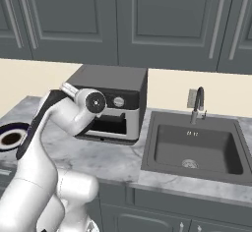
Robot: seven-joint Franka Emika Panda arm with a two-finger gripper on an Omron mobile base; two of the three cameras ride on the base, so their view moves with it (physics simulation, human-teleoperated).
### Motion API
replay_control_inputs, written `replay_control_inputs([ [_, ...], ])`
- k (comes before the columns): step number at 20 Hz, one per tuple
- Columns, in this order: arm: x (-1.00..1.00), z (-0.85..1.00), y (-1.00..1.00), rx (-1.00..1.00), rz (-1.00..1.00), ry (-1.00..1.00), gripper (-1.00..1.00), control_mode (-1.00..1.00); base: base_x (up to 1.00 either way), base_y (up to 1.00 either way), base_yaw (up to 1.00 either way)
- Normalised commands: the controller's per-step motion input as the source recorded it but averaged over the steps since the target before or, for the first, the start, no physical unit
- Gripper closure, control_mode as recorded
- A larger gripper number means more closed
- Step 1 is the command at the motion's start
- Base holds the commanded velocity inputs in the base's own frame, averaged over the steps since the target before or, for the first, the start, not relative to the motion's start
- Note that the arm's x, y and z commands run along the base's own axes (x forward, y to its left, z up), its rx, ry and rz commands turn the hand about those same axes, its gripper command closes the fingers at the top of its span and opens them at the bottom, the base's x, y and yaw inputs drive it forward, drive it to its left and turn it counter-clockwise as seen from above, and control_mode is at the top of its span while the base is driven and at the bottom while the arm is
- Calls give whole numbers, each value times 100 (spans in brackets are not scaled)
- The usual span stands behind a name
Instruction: Pick up the bagel from the plate, place it on the toaster oven rack, close the door, and set the timer.
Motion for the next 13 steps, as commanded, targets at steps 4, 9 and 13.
replay_control_inputs([
  [4,-12,5,-6,-17,0,0,100,-100,0,0,0],
  [9,13,0,-30,-9,0,0,100,-100,0,0,0],
  [13,29,0,-36,-3,0,0,100,-100,0,0,0],
])
